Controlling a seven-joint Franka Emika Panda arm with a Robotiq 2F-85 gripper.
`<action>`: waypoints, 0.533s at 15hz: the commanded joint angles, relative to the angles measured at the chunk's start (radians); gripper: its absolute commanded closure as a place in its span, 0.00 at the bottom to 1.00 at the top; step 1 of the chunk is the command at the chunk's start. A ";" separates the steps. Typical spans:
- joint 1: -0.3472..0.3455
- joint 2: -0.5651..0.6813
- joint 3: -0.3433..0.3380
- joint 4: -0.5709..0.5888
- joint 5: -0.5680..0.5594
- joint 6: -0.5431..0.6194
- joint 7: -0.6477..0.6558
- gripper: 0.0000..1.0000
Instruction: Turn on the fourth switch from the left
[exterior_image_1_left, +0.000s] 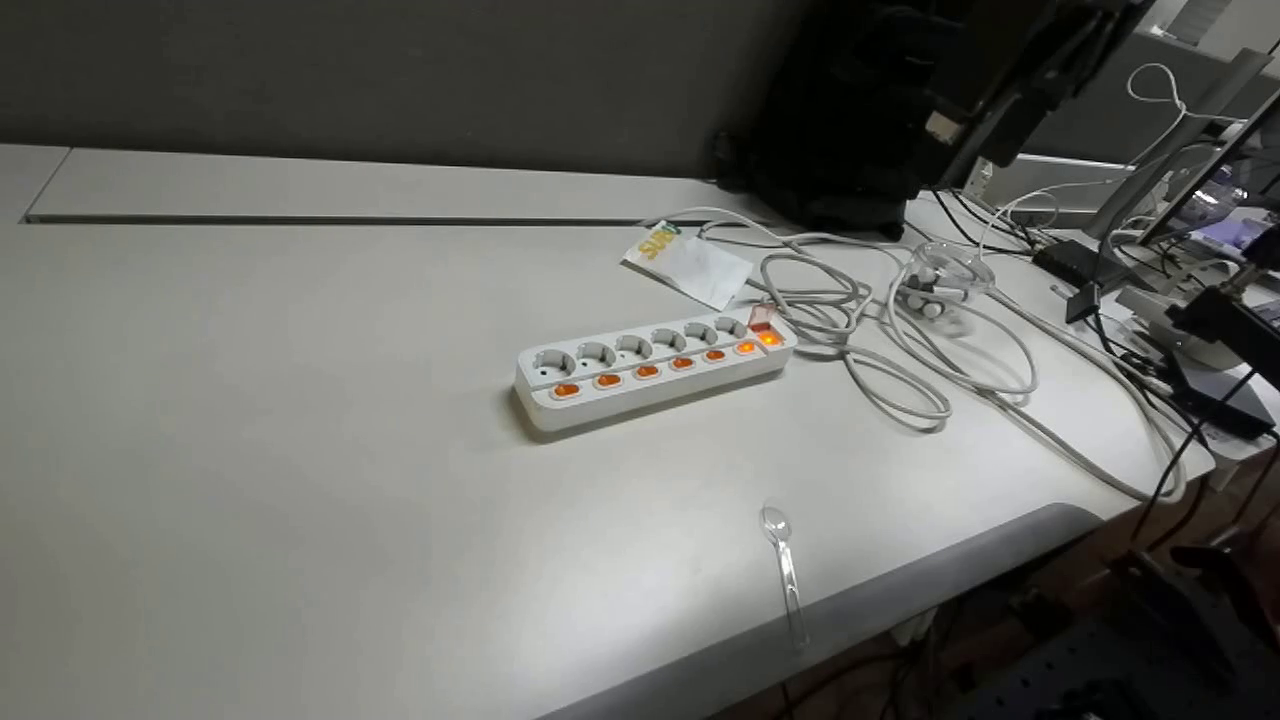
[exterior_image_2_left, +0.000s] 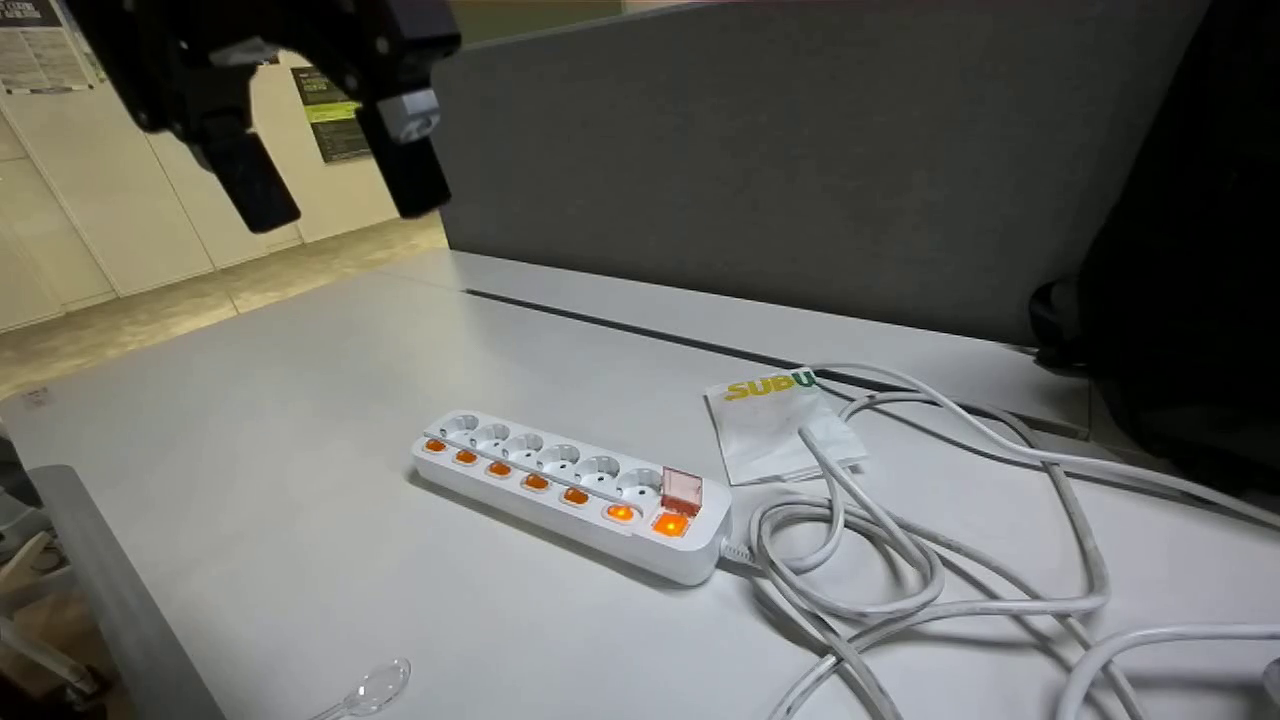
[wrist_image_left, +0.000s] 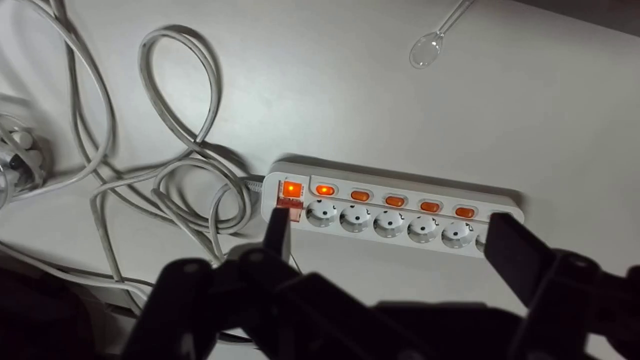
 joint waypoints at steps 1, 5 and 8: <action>-0.005 0.116 0.035 0.030 -0.031 0.083 0.043 0.00; -0.006 0.265 0.069 0.058 -0.064 0.210 0.071 0.33; 0.001 0.376 0.086 0.092 -0.065 0.282 0.071 0.55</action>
